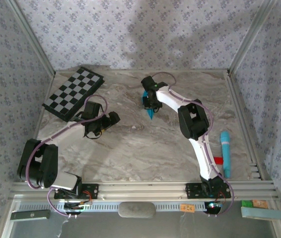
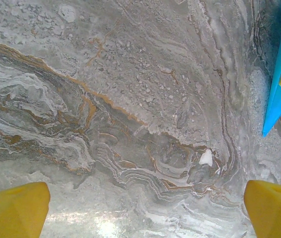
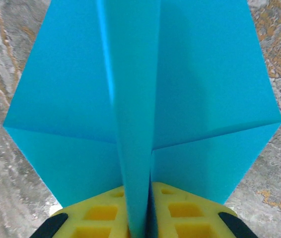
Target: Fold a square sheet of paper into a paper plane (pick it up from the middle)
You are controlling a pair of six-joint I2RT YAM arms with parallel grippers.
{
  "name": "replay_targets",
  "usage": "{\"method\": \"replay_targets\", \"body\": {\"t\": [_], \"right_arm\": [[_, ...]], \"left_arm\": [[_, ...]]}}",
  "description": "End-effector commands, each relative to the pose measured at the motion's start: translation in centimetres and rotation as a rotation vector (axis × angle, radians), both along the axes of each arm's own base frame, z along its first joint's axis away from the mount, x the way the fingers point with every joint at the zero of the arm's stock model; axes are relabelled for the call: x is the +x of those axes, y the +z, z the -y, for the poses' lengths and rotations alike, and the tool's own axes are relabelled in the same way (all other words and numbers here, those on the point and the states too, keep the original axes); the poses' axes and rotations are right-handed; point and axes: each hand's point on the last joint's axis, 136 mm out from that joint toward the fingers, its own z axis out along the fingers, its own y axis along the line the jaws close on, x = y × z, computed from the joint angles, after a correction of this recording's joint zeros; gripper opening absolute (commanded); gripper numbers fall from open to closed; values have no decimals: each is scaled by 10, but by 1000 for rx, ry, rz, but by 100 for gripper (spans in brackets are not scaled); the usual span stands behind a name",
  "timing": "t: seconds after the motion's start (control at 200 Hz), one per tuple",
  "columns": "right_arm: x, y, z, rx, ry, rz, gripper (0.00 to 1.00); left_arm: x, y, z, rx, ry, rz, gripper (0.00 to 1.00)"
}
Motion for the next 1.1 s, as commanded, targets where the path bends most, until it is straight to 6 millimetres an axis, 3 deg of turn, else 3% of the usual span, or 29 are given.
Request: {"method": "replay_targets", "body": {"t": [0.0,0.795,1.094], "right_arm": [[-1,-10,7,-37,-18,-29,17],[-11,-37,25,-115,-53,-62,39],[-14,-43,26,-161,-25,-64,40]], "left_arm": [[0,6,-1,13,-9,19,100],[-2,0,-2,20,-11,3,100],[-2,0,-2,20,-11,2,100]]}}
